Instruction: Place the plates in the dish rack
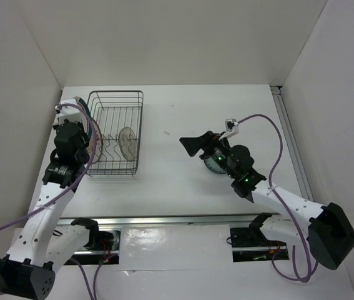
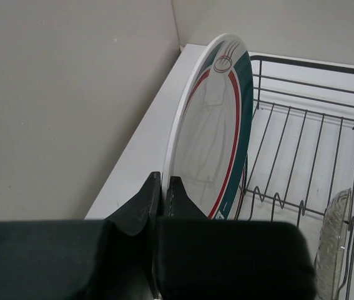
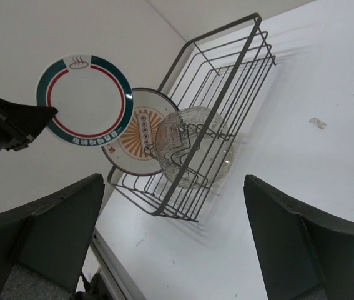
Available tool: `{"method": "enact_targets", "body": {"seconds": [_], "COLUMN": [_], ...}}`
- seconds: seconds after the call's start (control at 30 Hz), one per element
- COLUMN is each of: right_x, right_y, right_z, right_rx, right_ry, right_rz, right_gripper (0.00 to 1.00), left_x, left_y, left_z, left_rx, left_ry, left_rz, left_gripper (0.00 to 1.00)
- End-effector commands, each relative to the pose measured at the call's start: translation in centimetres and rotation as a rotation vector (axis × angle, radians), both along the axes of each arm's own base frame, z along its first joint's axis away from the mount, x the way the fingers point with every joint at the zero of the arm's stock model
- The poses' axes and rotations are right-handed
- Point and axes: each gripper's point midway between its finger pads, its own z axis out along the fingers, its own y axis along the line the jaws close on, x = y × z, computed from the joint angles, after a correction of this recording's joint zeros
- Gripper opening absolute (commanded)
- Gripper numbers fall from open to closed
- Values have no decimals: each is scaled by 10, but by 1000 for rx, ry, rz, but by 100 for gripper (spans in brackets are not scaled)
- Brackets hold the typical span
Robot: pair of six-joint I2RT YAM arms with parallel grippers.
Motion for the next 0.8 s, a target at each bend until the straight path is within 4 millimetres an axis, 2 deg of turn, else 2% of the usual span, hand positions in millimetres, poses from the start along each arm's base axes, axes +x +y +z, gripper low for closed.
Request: {"method": "enact_targets", "body": {"seconds": [0.0, 0.03, 0.07, 0.17, 0.23, 0.27, 0.33, 0.4, 0.53, 0.6, 0.77], "right_x": [-4, -3, -4, -2, -1, -1, -2, -1, -2, -4, -5], "right_y": [-10, -13, -18, -27, -31, -33, -33, -35, -38, -37, -38], "right_z": [11, 5, 13, 5, 1, -3, 3, -1, 0, 7, 6], "right_rx": [7, -1, 19, 23, 30, 24, 53, 48, 54, 54, 50], "right_ry": [-33, -24, -37, -16, -7, 0, -7, 1, 6, -16, -10], "right_rz": [22, 21, 18, 12, 14, 16, 33, 38, 38, 47, 47], "right_gripper": [100, 100, 100, 100, 100, 100, 100, 100, 100, 100, 100], "left_x": [10, 14, 14, 23, 25, 28, 31, 36, 42, 40, 39], "left_y": [4, 1, 1, -6, -9, -11, -13, -17, -15, -10, -9], "left_z": [36, 32, 27, 15, 17, 13, 7, 0, -16, -15, -23], "left_rx": [4, 6, 7, 8, 4, 5, 6, 14, 24, 37, 40], "left_ry": [-131, -116, -105, -70, -82, -70, -47, -22, 33, 38, 47], "left_rz": [27, 16, 16, -28, -45, -57, -67, -89, -69, -44, -35], "left_gripper": [0, 0, 0, 0, 0, 0, 0, 0, 0, 0, 0]}}
